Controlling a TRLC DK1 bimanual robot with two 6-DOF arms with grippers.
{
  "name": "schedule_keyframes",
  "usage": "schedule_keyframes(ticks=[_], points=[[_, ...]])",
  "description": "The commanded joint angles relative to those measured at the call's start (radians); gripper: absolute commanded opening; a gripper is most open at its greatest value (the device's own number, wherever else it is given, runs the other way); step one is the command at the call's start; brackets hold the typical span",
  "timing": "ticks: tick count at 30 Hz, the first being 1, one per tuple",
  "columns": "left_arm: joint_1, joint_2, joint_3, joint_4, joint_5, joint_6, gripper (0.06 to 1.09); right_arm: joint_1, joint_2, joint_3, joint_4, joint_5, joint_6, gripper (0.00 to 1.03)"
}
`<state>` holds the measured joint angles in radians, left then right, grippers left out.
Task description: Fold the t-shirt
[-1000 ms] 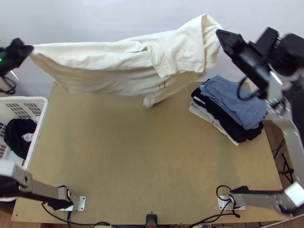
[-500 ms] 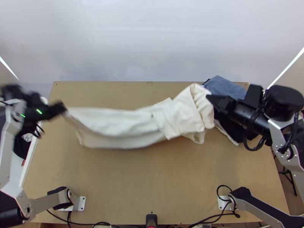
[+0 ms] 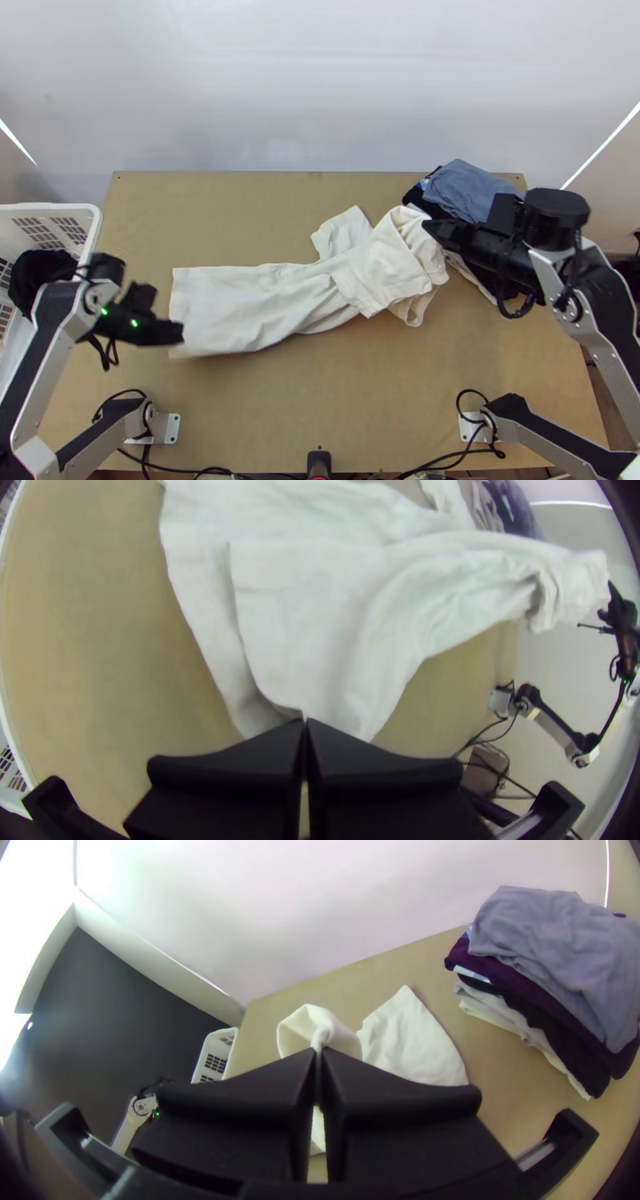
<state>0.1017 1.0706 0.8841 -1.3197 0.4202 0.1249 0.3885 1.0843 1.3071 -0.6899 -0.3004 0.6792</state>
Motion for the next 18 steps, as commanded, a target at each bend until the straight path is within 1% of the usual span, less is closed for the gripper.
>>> schedule_keyframes(ticks=[1,2,3,4,5,6,7,10,12,13,16,18], points=[[-0.188,-0.104,-0.123,-0.070,-0.009,-0.034,0.11,-0.007,0.054,-0.020,0.018,0.000,-0.006,0.03],[-0.218,-0.106,-0.125,-0.065,-0.008,-0.050,0.16,-0.007,0.060,-0.019,0.021,0.000,-0.006,0.03],[-0.238,-0.104,-0.123,-0.064,-0.008,-0.070,0.29,-0.007,0.063,-0.019,0.024,0.000,-0.006,0.03],[-0.250,-0.104,-0.122,-0.064,-0.004,-0.088,0.54,-0.007,0.068,-0.020,0.027,0.000,-0.004,0.03],[-0.264,-0.104,-0.117,-0.062,-0.001,-0.096,0.88,-0.007,0.071,-0.020,0.030,0.001,-0.004,0.03],[-0.275,-0.103,-0.108,-0.053,0.000,-0.102,1.06,-0.007,0.072,-0.022,0.035,0.001,-0.003,0.03],[-0.275,-0.098,-0.094,-0.038,0.005,-0.116,1.05,-0.007,0.074,-0.022,0.035,0.001,-0.003,0.03],[-0.287,-0.090,-0.034,-0.030,0.043,-0.160,1.05,-0.007,0.075,-0.023,0.035,0.003,-0.001,0.03],[-0.264,-0.064,-0.002,0.004,0.042,-0.179,1.05,-0.007,0.077,-0.026,0.035,0.003,-0.001,0.03],[-0.223,-0.049,0.004,0.034,0.040,-0.172,1.05,-0.007,0.077,-0.029,0.036,0.003,-0.001,0.03],[-0.094,0.037,0.001,0.050,0.040,-0.090,1.05,-0.007,0.080,-0.029,0.038,0.003,0.003,0.03],[-0.066,0.092,0.010,0.068,0.038,-0.080,1.04,-0.007,0.081,-0.029,0.043,0.003,0.005,0.03]])
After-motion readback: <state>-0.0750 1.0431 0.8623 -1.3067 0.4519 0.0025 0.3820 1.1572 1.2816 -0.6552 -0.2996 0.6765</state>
